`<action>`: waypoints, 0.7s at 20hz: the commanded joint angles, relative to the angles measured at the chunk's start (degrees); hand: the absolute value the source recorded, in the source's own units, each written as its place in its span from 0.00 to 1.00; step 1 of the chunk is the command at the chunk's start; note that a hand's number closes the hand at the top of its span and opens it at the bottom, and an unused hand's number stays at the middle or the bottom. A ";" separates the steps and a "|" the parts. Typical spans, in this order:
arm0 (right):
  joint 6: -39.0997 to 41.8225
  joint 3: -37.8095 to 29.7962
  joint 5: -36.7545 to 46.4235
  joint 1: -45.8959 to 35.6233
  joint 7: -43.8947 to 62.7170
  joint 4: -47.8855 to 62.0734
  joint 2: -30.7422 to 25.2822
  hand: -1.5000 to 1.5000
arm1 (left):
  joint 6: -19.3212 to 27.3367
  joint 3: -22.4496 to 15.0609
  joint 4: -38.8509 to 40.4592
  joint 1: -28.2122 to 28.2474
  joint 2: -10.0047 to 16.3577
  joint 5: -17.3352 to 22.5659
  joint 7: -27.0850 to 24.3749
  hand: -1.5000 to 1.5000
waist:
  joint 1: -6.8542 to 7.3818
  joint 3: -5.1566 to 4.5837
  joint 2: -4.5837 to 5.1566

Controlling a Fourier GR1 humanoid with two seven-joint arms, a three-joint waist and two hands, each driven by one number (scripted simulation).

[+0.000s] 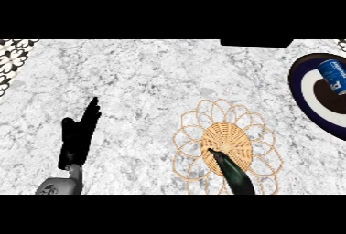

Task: Pick the can from the placemat and place it in the plate

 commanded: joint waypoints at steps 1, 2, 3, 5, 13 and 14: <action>1.20 -0.97 -0.92 -0.09 -2.10 0.15 -0.63 0.00 | 0.08 0.53 1.08 -1.29 -0.56 0.55 0.43 0.50 | 0.09 0.01 0.07; 1.38 -1.48 -1.38 2.22 -4.30 0.54 -0.44 0.00 | 0.81 0.04 1.76 -0.46 -1.29 -0.13 -0.72 0.50 | -0.23 0.05 0.12; 3.30 -1.51 -1.48 1.49 -3.23 0.40 -2.30 0.00 | -1.30 1.23 0.77 0.00 1.19 0.86 -0.97 0.50 | 0.09 0.03 0.01; 0.24 -2.24 -2.11 2.72 -3.94 0.49 -0.70 0.00 | 0.46 -1.29 -1.06 1.44 -1.35 -0.57 -0.28 0.50 | 0.30 0.10 -0.03; -0.32 -3.87 -3.35 3.47 -1.60 0.87 -3.34 0.00 | -0.57 1.14 -0.52 -2.06 0.67 0.61 1.73 0.50 | 0.38 0.23 0.35; -1.89 -3.83 -3.25 3.55 -1.54 0.72 -2.70 0.00 | 0.14 0.17 -0.67 -0.73 -0.66 0.20 0.87 0.50 | 0.56 0.18 0.25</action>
